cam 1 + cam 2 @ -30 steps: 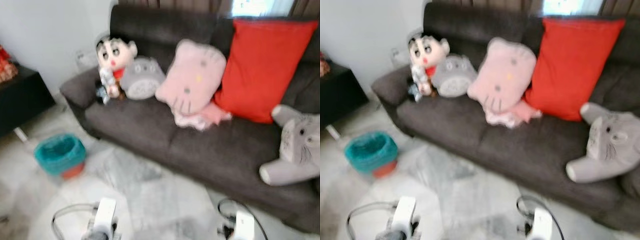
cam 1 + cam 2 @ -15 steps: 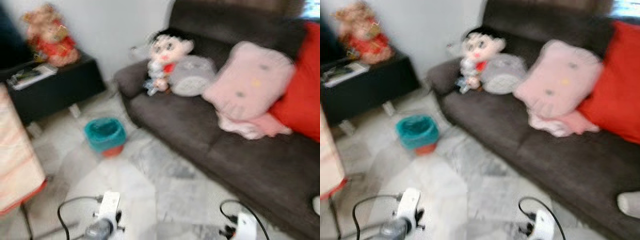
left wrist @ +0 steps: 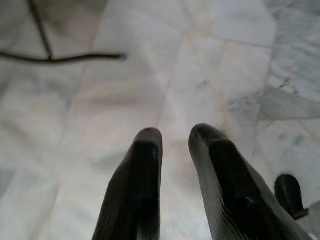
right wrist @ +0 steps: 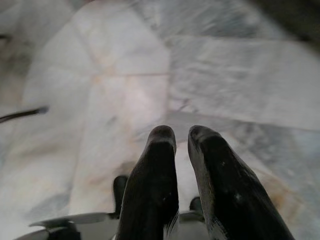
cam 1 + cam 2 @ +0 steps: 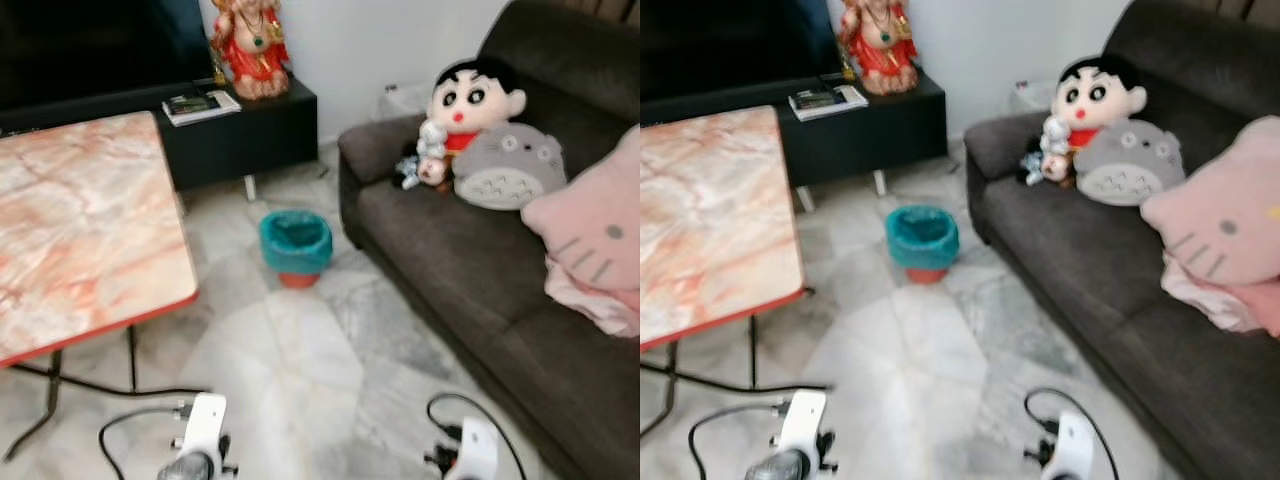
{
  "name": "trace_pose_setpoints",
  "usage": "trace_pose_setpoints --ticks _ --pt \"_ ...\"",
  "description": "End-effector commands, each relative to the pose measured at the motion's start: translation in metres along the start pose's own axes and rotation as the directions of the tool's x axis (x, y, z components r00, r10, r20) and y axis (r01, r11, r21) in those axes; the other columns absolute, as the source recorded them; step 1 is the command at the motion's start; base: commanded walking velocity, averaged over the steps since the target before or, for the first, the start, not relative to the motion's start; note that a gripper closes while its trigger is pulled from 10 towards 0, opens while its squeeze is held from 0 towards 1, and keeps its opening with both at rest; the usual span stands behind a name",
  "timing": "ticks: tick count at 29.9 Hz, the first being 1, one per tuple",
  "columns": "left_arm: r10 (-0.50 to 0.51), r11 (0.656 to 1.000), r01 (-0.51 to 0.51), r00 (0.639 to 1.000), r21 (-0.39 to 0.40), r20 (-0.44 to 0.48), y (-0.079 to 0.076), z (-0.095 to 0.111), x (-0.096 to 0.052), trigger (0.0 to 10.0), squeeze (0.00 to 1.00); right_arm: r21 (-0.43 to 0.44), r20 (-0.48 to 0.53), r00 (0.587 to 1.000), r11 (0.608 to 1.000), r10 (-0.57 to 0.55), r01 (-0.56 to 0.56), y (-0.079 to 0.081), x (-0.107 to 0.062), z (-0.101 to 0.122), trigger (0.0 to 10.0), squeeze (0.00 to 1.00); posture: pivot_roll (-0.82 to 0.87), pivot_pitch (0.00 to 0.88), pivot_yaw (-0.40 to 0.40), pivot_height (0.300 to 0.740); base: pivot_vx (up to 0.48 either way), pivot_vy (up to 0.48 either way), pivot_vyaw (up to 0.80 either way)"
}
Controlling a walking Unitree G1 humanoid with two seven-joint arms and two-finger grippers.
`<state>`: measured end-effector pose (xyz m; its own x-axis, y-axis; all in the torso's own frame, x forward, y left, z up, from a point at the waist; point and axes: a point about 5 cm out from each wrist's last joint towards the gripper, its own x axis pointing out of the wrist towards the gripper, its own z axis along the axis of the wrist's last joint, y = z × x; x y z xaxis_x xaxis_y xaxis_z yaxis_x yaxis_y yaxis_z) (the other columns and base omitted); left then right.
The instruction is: Setting the table
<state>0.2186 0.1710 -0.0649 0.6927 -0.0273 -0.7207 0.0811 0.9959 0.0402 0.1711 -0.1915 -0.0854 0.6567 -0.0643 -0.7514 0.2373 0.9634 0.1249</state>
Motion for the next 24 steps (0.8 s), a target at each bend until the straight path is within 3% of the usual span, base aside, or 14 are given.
trace_pose_setpoints --ticks 1,3,13,24 --pt "0.019 1.0 -0.019 1.0 -0.018 -0.015 0.0048 -0.0035 -0.001 10.0 0.0 -0.003 -0.004 1.0 1.0 -0.001 0.001 0.0002 0.0005 0.0007 10.0 0.0 -0.07 0.0 0.056 0.74 0.0 0.0 0.8" --pt "0.024 0.999 -0.025 1.0 -0.022 -0.011 0.0064 -0.0036 -0.0013 10.0 0.0 0.007 -0.003 1.0 1.0 -0.003 0.003 0.0001 0.0004 0.0006 10.0 0.0 -0.06 0.0 0.048 0.74 0.0 0.0 0.71" --pt "0.03 0.998 -0.031 0.999 -0.045 -0.029 0.0058 -0.0058 -0.0013 10.0 0.0 0.046 0.001 1.0 0.999 0.02 -0.02 0.0017 0.002 0.0048 10.0 0.0 -0.05 0.0 0.036 0.74 0.0 0.0 0.0" --pt "0.039 0.998 -0.041 0.999 -0.054 -0.035 0.008 -0.0088 -0.0024 10.0 0.0 0.035 -0.009 0.999 0.999 0.032 -0.031 0.0032 0.0021 0.0038 10.0 0.0 -0.03 0.0 0.026 0.74 0.0 0.426 0.0"
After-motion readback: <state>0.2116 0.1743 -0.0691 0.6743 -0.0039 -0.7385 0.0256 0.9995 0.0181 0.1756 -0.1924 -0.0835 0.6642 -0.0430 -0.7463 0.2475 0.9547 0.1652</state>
